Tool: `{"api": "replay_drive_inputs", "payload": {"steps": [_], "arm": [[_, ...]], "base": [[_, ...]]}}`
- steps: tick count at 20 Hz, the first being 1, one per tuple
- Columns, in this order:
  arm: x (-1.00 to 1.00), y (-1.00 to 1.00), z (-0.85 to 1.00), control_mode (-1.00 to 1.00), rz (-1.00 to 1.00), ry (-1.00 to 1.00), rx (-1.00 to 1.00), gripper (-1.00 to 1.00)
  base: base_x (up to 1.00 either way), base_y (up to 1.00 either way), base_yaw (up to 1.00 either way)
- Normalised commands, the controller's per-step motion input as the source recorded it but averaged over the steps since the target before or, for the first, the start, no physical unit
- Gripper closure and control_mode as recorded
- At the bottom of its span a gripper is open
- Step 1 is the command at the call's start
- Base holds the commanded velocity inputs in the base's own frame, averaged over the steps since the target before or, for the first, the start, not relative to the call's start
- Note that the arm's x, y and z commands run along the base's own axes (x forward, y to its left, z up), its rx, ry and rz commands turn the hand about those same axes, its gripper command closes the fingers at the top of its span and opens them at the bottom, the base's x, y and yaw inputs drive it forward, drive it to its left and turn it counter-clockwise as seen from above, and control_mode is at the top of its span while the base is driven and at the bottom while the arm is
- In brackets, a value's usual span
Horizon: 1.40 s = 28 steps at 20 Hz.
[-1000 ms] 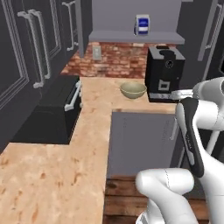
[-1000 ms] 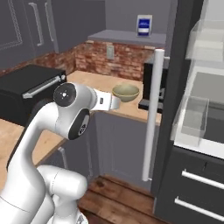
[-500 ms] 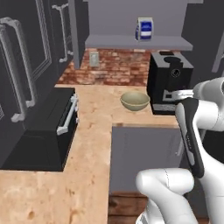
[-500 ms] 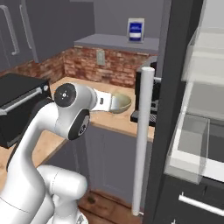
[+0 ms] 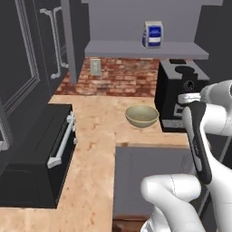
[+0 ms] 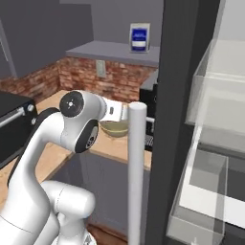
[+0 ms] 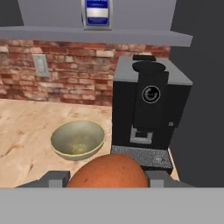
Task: Pick the egg and butter from the fridge and place them by the bowl for mixing.
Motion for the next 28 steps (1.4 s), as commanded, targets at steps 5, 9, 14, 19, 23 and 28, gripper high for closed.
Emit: {"api": "replay_drive_inputs", "payload": {"steps": [5,9,14,19,23,28], "arm": [[0.00,0.00,0.00,1.00,0.00,0.00,0.00,1.00],[0.00,0.00,0.00,1.00,0.00,0.00,0.00,1.00],[0.00,0.00,0.00,1.00,0.00,0.00,0.00,1.00],[0.00,0.00,0.00,1.00,0.00,0.00,0.00,1.00],[0.00,0.00,0.00,1.00,0.00,0.00,0.00,1.00],[-0.05,0.15,-0.01,-1.00,0.03,0.00,-0.01,1.00]], "base": [[0.52,0.00,0.00],[0.54,0.00,0.00],[0.43,0.00,0.00],[0.16,0.00,0.00],[-0.01,0.00,0.00],[-0.01,0.02,0.00]]}}
